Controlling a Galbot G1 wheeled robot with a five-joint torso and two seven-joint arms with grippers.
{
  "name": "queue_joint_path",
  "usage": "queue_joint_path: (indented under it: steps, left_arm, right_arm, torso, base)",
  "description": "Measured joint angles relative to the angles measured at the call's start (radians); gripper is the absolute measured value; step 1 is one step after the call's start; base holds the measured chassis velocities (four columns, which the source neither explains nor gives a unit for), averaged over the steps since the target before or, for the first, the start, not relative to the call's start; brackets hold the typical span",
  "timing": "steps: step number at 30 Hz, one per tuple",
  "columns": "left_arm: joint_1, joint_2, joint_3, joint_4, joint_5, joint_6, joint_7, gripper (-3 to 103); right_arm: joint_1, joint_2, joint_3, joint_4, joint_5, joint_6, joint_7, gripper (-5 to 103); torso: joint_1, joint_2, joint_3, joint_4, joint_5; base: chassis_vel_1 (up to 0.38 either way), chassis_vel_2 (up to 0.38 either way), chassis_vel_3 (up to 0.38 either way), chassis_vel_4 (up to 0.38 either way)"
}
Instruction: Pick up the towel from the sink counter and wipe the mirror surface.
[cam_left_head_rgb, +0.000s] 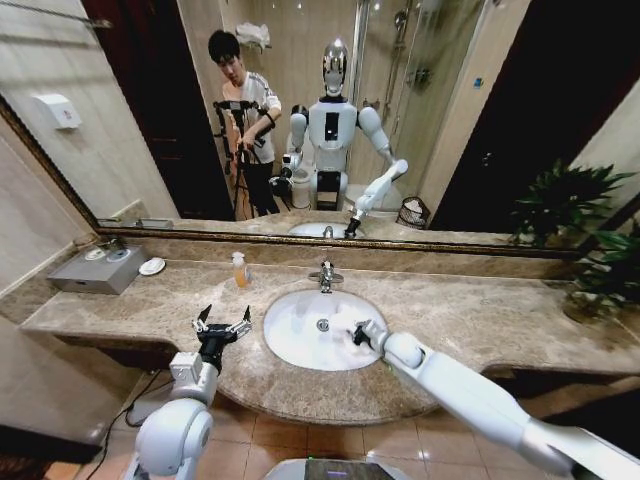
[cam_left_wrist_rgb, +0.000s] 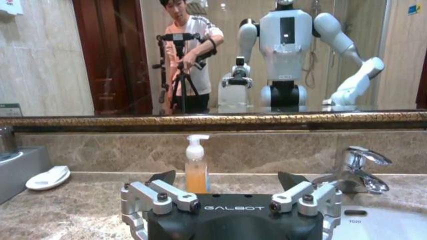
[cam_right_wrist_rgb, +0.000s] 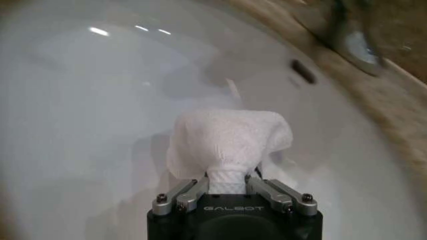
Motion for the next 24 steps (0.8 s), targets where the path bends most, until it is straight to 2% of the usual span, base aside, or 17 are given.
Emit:
queue_joint_path:
  steps: [4,11,13,21,23,24]
  left_arm:
    - [0.000,0.000,0.000,0.000,0.000,0.000,0.000,100]
    - [0.000,0.000,0.000,0.000,0.000,0.000,0.000,100]
    - [0.000,0.000,0.000,0.000,0.000,0.000,0.000,100]
    - [0.000,0.000,0.000,0.000,0.000,0.000,0.000,100]
    - [0.000,0.000,0.000,0.000,0.000,0.000,0.000,100]
    - [0.000,0.000,0.000,0.000,0.000,0.000,0.000,100]
  right_arm:
    - [0.010,0.006,-0.014,0.021,0.016,-0.011,0.007,13]
    - [0.067,0.073,0.044,-0.152,-0.042,0.034,0.006,13]
    - [0.067,0.074,0.056,-0.168,-0.053,0.044,0.002,13]
    - [-0.037,-0.007,0.044,0.000,-0.058,0.054,0.002,13]
    - [-0.086,-0.011,0.061,0.046,-0.074,0.106,0.013,13]
    - [-0.086,-0.011,0.061,0.046,-0.074,0.106,0.013,13]
  torso:
    - [0.000,0.000,0.000,0.0003,-0.0001]
    - [0.000,0.000,0.000,0.0008,0.0000]
    - [0.000,0.000,0.000,0.0006,0.0001]
    - [0.000,0.000,0.000,-0.0001,-0.0001]
    - [0.000,0.000,0.000,0.0005,0.0002]
    - [0.000,0.000,0.000,0.0005,0.0002]
  base:
    - [0.000,0.000,0.000,0.000]
    - [0.000,0.000,0.000,0.000]
    - [0.000,0.000,0.000,0.000]
    - [0.000,0.000,0.000,0.000]
    - [0.000,0.000,0.000,0.000]
    - [0.000,0.000,0.000,0.000]
